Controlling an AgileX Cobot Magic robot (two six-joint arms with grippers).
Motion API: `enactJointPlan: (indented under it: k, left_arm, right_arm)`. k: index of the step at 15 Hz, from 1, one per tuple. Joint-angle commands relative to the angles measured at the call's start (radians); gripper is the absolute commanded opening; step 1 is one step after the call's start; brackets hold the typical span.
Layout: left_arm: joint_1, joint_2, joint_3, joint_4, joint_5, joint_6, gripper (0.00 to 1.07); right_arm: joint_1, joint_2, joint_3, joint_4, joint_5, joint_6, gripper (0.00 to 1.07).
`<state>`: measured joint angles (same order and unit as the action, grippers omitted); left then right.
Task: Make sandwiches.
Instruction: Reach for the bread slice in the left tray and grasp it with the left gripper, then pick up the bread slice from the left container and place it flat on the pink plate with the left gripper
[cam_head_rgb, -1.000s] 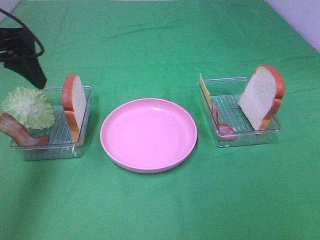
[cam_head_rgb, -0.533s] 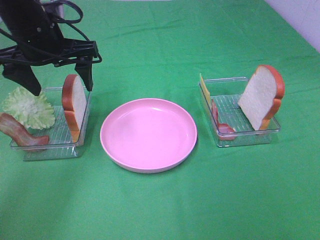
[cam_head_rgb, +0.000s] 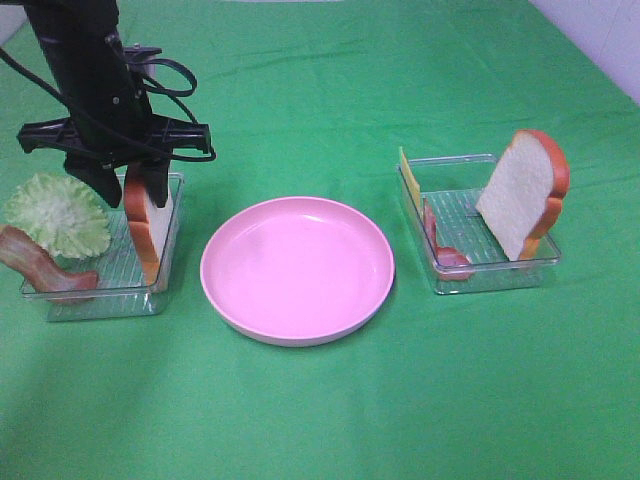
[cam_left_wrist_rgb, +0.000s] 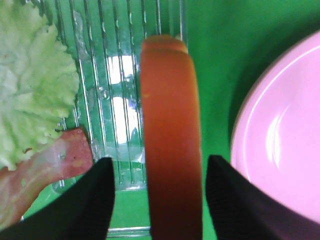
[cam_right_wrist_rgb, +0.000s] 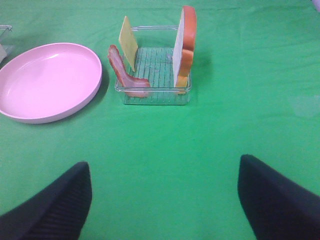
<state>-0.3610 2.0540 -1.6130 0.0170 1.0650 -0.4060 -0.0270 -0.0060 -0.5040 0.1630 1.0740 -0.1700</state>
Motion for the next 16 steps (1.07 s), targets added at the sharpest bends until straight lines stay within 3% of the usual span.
enactJointPlan:
  k: [1,3,7,9,11,14,16]
  left_arm:
    - [-0.005,0.001,-0.005,0.012,-0.013,-0.004,0.13]
    - [-0.005,0.001,-0.005,0.012,-0.009,-0.004,0.00]
    - [-0.005,-0.050,-0.005,0.011,0.036,0.004,0.00]
    - [0.014,-0.145,-0.005,0.007,0.056,0.034,0.00]
    - [0.047,-0.208,-0.005,-0.067,0.066,0.098,0.00]
    - [0.150,-0.229,-0.003,-0.363,0.059,0.302,0.00]
    - [0.159,-0.224,-0.003,-0.401,0.056,0.329,0.00]
  right_arm:
    - [-0.008,-0.015,0.001,0.002,-0.005,-0.013,0.76]
    - [-0.008,-0.015,0.001,0.002,-0.005,-0.013,0.76]
    - [-0.008,-0.015,0.001,0.002,-0.005,-0.013,0.76]
    - [-0.008,-0.015,0.001,0.002,-0.005,-0.013,0.76]
    - [-0.008,-0.014,0.001,0.002,-0.005,-0.013,0.76]
    - [-0.008,-0.014,0.001,0.002,-0.005,-0.013,0.76]
    - [-0.008,-0.014,0.001,0.002,-0.005,-0.013,0.76]
